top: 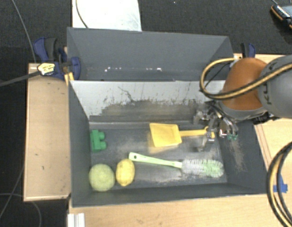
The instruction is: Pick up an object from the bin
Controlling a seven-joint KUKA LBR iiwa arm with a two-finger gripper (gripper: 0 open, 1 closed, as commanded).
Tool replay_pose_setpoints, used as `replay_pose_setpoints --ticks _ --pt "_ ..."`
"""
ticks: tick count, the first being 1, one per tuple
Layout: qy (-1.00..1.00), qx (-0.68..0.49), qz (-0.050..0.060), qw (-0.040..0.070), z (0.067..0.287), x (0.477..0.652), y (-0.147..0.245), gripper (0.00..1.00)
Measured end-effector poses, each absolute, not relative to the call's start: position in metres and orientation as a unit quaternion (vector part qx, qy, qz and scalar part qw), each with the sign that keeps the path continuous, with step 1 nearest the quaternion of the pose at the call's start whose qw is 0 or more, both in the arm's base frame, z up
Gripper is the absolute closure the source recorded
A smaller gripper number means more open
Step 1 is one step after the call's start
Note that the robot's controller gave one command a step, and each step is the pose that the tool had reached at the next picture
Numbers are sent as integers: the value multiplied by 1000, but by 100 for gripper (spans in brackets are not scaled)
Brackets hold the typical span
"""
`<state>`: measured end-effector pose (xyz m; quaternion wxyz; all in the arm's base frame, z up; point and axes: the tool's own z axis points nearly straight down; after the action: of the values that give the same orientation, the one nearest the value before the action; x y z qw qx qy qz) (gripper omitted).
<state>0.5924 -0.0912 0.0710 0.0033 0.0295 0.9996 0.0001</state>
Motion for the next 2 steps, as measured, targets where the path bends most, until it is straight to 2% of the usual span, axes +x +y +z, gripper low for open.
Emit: replay_pose_setpoints --ticks 1,2 --pt "999 40 1 -1 71 593 -46 0" --pt "1000 -28 -1 -1 71 591 -54 0"
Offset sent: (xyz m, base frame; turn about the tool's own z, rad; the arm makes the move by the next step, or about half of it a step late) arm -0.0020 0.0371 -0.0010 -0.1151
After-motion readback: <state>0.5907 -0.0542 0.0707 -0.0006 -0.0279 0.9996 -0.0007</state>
